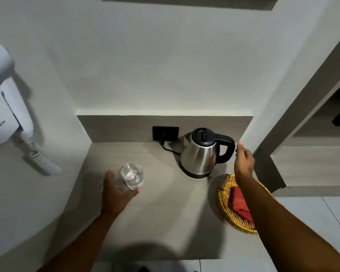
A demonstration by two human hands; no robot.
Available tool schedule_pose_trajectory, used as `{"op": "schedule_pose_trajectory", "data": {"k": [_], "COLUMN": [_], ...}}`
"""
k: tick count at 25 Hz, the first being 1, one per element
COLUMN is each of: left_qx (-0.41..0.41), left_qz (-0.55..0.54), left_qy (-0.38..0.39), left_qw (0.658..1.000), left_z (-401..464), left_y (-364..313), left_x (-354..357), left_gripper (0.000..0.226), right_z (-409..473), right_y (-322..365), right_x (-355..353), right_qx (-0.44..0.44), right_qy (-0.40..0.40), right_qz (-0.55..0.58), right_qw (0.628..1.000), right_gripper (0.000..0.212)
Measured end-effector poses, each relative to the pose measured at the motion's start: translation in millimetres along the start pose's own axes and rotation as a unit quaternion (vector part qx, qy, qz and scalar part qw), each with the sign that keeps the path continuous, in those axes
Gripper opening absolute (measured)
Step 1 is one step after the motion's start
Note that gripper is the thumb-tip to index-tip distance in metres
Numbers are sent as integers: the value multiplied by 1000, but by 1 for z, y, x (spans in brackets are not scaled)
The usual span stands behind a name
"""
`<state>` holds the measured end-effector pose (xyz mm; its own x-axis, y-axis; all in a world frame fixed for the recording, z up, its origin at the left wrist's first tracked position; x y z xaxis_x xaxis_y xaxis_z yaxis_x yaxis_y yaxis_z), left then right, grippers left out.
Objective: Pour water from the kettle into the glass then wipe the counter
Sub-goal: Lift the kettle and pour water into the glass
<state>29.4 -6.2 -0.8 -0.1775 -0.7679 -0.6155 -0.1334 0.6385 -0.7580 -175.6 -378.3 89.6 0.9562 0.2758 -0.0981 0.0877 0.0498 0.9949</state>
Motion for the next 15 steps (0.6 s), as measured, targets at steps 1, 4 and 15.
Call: {"op": "schedule_pose_trajectory", "data": {"k": [1, 4, 15], "left_qx": [1, -20, -34], "left_qz": [-15, -60, -84], "left_qy": [2, 20, 27], "left_qw": [1000, 998, 996], "left_z": [4, 9, 12], "left_y": [-2, -10, -16], "left_x": [3, 6, 26], "left_gripper": [124, 101, 73], "right_z": [5, 20, 46], "right_y": [4, 13, -2], "right_x": [4, 15, 43], "right_qx": [4, 22, -15], "right_qy": [4, 10, 2], "right_qz": [6, 17, -25], "right_qw": [1000, 1000, 1000], "right_gripper": [43, 42, 45]}}
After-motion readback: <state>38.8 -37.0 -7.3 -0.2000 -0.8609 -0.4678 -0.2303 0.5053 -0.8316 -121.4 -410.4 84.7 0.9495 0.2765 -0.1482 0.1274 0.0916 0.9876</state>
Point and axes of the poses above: each hand's wrist, its own z-axis towards the middle knuckle, its own x-axis out of the palm, y = z × x, the point moved 3 cm from there along z, towards the middle knuckle, and after that the axes turned 14 degrees about -x, right-handed, at the moved point
